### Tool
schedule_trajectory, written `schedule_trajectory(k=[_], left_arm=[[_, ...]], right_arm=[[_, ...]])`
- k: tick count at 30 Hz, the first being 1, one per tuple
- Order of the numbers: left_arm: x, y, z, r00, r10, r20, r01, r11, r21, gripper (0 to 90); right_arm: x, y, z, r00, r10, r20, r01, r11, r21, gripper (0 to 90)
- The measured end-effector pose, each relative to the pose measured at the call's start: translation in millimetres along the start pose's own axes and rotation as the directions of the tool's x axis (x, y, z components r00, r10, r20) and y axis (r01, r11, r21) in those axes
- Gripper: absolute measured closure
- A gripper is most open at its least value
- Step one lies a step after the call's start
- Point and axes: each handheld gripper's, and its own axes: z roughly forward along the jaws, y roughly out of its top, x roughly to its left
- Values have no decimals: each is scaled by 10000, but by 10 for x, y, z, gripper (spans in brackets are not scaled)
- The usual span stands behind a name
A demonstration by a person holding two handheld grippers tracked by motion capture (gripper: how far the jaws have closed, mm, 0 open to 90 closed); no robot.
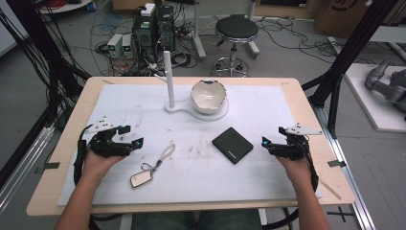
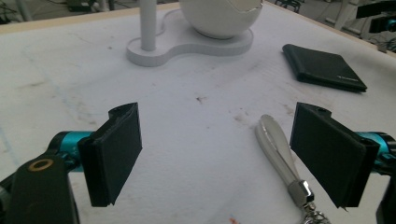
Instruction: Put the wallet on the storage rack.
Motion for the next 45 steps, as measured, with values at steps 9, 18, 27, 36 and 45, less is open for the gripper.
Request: schedule_trajectory(k=[9, 18, 27, 36, 45], left_arm=[[-333, 391, 599, 9939, 534, 960, -602, 9958, 691, 168], [-619, 694, 1190, 9824, 776, 1697, -973, 9891, 1107, 165], [-913, 872, 1769, 9657, 829, 2461, -1254, 9787, 1624, 165], [-1081, 779, 2294, 9594, 590, 2757, -1246, 9659, 2269, 165], [-1098, 586, 2574, 9599, 261, 2791, -1192, 9392, 3220, 171]], right_arm=[[-44, -4, -8, 9999, 165, 13, -165, 9998, -84, 176], [-105, 4, -52, 9979, 646, -12, -646, 9972, -376, 176], [-107, -10, -65, 9984, 561, 93, -557, 9979, -323, 176], [-130, -33, -62, 9984, 546, 151, -542, 9983, -235, 176], [-125, -35, -59, 9988, 466, 173, -463, 9988, -173, 176]])
